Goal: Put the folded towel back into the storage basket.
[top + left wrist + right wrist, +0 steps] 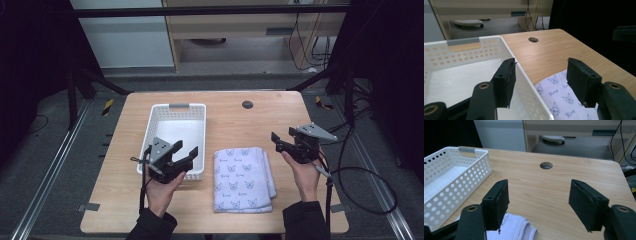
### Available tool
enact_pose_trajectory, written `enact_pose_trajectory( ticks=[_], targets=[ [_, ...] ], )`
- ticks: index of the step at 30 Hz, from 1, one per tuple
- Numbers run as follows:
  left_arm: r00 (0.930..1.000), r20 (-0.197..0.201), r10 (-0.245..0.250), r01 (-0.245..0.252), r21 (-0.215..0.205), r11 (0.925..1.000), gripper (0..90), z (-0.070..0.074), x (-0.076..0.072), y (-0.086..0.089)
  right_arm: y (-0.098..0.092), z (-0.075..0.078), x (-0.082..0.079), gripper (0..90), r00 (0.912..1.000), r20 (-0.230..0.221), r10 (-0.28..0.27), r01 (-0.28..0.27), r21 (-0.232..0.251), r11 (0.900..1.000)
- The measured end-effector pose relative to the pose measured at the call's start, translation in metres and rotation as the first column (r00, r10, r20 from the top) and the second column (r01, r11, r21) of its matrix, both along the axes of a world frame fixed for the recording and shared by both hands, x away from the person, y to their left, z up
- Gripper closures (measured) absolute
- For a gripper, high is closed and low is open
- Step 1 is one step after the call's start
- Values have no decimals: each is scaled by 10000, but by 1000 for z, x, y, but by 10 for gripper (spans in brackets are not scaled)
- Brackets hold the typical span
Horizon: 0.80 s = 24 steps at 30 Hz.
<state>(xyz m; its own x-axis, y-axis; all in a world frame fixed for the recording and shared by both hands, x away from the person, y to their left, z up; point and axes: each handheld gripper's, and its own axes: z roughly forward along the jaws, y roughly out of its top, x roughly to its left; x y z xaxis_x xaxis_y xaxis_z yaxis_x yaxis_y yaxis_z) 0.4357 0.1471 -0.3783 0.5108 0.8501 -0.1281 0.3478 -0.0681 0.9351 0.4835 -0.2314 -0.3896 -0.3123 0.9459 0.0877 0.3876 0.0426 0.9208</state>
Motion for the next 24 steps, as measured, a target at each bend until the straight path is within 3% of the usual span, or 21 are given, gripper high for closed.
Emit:
enact_pose_trajectory(
  ticks=[2,7,14,19,24],
  targets=[
    [9997,88,-224,226,-225,9995,392,-2,-3,-5,3,-1,2,322,9999,125,-14,11,260,9997],
    [9990,351,-292,301,-251,9992,393,-5,-11,-11,7,-7,3,322,9997,199,166,-176,519,9985],
    [9991,-131,-395,398,249,9989,401,-22,-19,-28,6,-22,5,330,9988,-47,479,-472,956,9943],
    [9974,-201,-685,696,580,9959,417,-31,-27,-46,11,-30,4,332,9966,-348,749,-729,545,9958],
    [9960,-363,-820,840,586,9947,439,-37,-30,-54,17,-34,5,334,9941,-535,949,-927,408,9949]
  ],
)
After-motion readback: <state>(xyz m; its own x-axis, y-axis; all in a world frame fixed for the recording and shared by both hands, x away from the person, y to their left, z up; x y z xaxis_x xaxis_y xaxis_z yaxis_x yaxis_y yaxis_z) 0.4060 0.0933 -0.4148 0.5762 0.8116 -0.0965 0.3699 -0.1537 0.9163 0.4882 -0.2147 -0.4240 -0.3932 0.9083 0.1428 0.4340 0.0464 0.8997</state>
